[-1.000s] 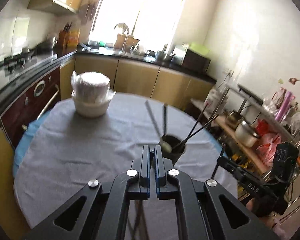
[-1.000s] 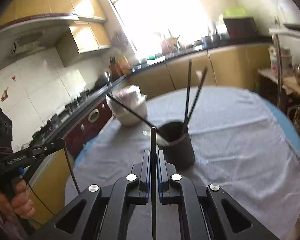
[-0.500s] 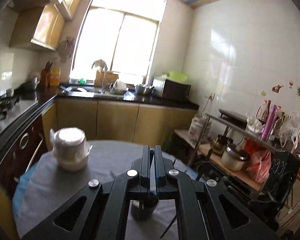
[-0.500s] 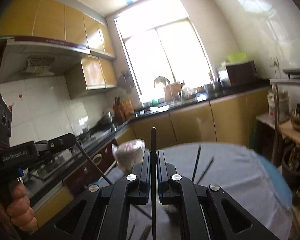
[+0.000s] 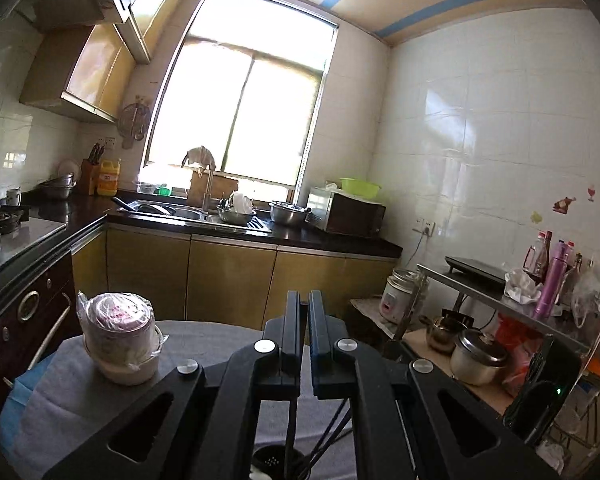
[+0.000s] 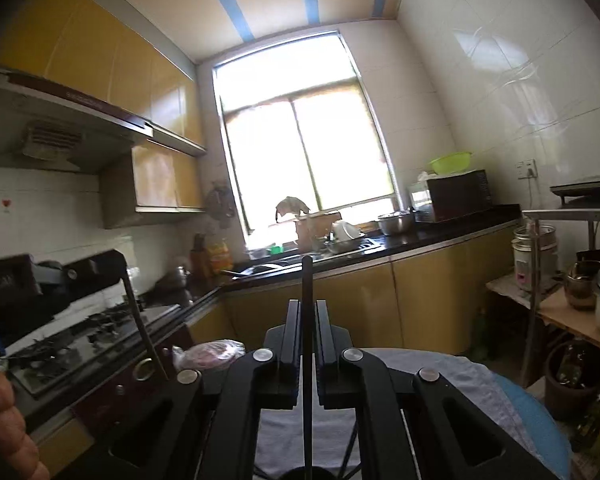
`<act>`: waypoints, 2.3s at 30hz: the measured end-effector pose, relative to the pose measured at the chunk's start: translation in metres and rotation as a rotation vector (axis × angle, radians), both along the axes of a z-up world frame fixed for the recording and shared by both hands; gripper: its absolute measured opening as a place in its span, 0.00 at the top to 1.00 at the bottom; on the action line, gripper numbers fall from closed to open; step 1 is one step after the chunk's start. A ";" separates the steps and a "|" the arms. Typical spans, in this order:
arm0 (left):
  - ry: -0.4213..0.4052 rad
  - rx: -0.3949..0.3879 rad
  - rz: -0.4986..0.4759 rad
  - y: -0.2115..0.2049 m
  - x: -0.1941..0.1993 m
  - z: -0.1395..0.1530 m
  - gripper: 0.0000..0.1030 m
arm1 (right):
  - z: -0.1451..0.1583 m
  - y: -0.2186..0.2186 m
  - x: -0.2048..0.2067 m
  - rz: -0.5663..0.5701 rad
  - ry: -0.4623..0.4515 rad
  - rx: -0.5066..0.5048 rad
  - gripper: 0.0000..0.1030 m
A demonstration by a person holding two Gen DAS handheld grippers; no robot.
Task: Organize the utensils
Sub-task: 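Carry both chopsticks over the black cup and open both tools to drop them, then pull both open tools back from the black cup over the table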
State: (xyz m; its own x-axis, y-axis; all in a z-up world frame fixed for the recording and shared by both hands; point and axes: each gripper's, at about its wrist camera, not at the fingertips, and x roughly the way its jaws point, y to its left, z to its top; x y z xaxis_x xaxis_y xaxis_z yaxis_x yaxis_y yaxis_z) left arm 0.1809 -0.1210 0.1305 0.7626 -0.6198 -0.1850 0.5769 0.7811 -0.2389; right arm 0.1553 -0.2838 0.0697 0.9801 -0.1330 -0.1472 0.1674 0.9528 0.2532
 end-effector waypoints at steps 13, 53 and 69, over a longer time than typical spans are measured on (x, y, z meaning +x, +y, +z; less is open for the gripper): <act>0.137 0.117 0.011 -0.009 0.009 -0.061 0.95 | -0.055 -0.006 0.005 0.078 0.140 0.063 0.93; 0.296 0.568 0.581 0.120 -0.132 -0.145 0.19 | -0.094 0.075 -0.160 0.138 0.427 0.070 0.41; 0.307 0.595 0.545 0.112 -0.138 -0.149 0.19 | -0.102 0.066 -0.160 0.099 0.458 0.085 0.41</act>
